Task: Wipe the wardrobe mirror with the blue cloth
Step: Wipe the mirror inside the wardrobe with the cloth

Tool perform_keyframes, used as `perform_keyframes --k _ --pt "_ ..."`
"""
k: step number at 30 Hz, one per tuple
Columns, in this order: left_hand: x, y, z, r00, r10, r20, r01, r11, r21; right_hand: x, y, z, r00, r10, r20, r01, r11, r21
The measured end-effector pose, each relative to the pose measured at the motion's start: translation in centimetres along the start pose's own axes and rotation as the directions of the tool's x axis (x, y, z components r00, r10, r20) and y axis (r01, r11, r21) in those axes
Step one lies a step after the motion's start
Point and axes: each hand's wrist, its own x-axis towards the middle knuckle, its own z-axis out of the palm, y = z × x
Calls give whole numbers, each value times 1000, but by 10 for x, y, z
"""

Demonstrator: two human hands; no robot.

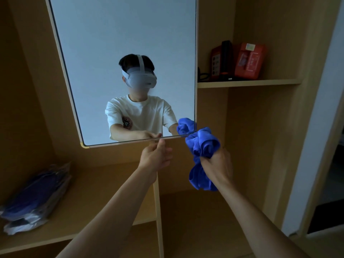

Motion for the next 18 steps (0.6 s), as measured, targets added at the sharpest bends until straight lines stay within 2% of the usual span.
perform_keyframes --k 5,8,10,13,14,18 --pt "-6 6 34 994 -23 110 15 997 75 -5 -12 -4 981 132 143 -164 956 243" --pt "-1 7 47 991 -26 128 21 999 35 -6 -15 -6 975 151 161 -207 878 432" --pt "5 4 51 990 -43 132 47 999 -27 -4 -13 -3 965 221 139 -260 766 587" --pt "17 -3 56 993 -65 103 78 989 -127 0 -10 6 903 367 224 -383 448 808" --pt "22 -7 59 996 -51 75 61 988 -139 2 -9 10 889 390 239 -390 372 842" --pt "32 -18 65 999 -32 5 32 987 -158 4 -7 24 884 355 305 -415 294 861"
